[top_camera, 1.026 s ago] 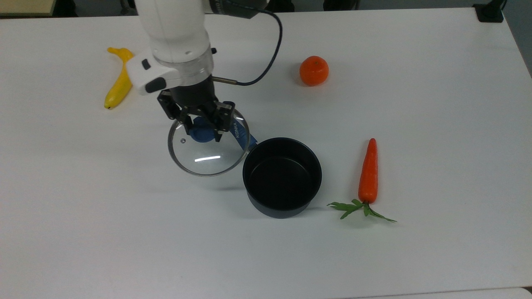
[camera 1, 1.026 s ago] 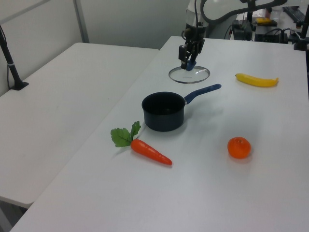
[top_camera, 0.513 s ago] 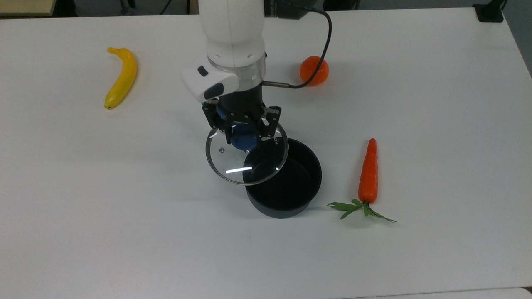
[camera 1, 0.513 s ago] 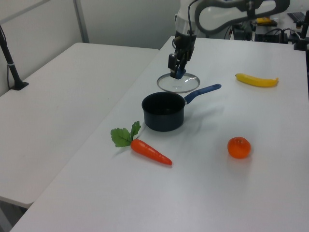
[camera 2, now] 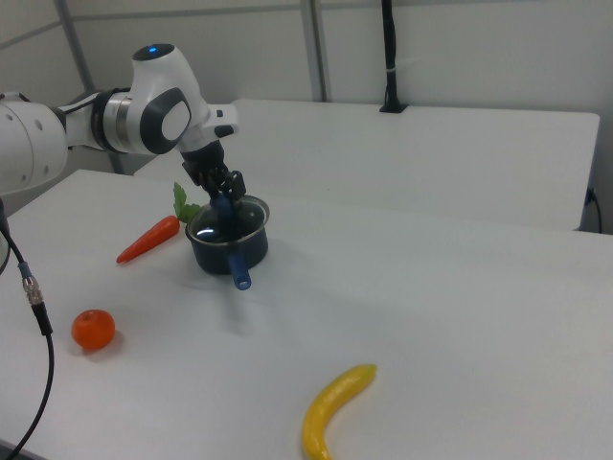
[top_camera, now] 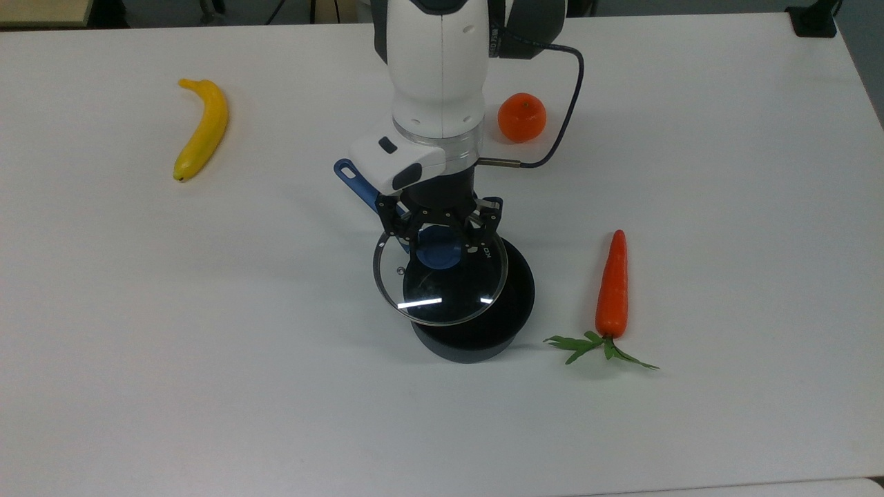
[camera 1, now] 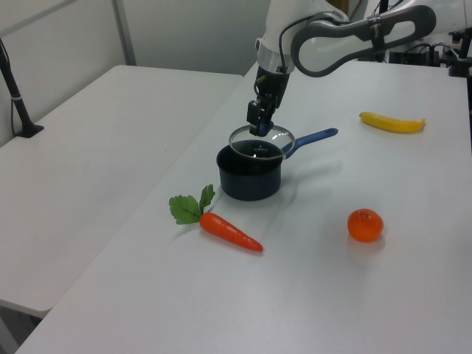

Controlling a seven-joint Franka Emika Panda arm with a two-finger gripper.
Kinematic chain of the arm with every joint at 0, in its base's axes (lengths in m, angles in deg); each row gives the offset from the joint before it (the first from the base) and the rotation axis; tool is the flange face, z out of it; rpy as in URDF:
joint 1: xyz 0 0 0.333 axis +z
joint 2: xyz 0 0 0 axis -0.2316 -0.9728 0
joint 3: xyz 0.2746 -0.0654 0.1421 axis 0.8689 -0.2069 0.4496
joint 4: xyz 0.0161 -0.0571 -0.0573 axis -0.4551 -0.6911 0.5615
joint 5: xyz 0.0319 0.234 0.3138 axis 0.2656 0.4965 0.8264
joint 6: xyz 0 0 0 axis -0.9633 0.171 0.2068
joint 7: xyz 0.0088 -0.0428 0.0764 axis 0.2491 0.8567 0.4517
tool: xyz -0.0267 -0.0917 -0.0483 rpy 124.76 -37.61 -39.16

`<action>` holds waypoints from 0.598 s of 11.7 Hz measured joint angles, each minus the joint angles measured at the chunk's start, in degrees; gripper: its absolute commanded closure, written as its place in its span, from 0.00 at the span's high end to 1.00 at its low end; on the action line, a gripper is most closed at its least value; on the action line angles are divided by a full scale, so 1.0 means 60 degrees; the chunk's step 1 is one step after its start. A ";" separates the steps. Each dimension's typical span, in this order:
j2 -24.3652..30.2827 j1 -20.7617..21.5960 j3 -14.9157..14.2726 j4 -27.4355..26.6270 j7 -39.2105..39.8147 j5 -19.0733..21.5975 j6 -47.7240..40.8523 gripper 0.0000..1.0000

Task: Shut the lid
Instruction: 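Carry the glass lid over the black saucepan, then lower the lid onto the saucepan rim and open the gripper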

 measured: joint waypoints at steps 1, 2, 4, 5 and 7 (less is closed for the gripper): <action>-0.0038 0.0020 0.0046 0.0005 -0.0001 0.0000 0.0000 0.42; -0.0085 0.0023 0.0119 0.0033 -0.0019 0.0000 0.0000 0.42; -0.0262 0.0024 0.0220 0.0324 -0.0152 -0.0006 0.0006 0.42; -0.0360 0.0023 0.0225 0.0473 -0.0177 -0.0006 0.0007 0.42; -0.0543 0.0021 0.0225 0.0679 -0.0187 -0.0012 0.0007 0.42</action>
